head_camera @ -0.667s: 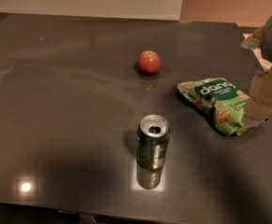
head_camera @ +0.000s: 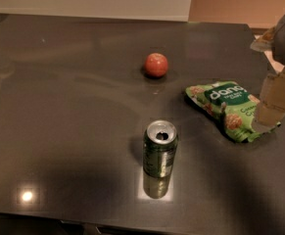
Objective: Knock green can over
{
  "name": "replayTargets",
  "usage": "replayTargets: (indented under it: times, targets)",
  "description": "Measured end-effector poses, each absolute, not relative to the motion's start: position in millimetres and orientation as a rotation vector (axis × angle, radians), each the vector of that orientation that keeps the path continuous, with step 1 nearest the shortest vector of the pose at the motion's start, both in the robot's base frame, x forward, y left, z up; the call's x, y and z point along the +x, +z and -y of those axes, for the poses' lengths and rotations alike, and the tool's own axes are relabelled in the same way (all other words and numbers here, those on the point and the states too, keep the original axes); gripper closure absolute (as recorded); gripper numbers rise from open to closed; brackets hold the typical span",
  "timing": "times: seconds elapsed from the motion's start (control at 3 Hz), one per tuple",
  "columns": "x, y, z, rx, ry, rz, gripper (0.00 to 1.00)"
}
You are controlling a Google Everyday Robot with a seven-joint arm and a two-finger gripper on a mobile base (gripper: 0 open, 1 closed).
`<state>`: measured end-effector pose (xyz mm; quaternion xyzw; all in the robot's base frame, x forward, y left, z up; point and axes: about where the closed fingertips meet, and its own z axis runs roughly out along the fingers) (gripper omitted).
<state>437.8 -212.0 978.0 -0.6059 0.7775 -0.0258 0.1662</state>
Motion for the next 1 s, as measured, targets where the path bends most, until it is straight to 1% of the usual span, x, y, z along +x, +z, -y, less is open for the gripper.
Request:
replayTargets:
  times: [0.33,0.67,1.0]
  targets:
    - [435,973,196,-1.732,0.019,-2.143,0.00]
    - [426,967,165,-1.756,0.180,-2.024,0.00]
    - [413,963,134,-1.797,0.302,-1.916,0.00]
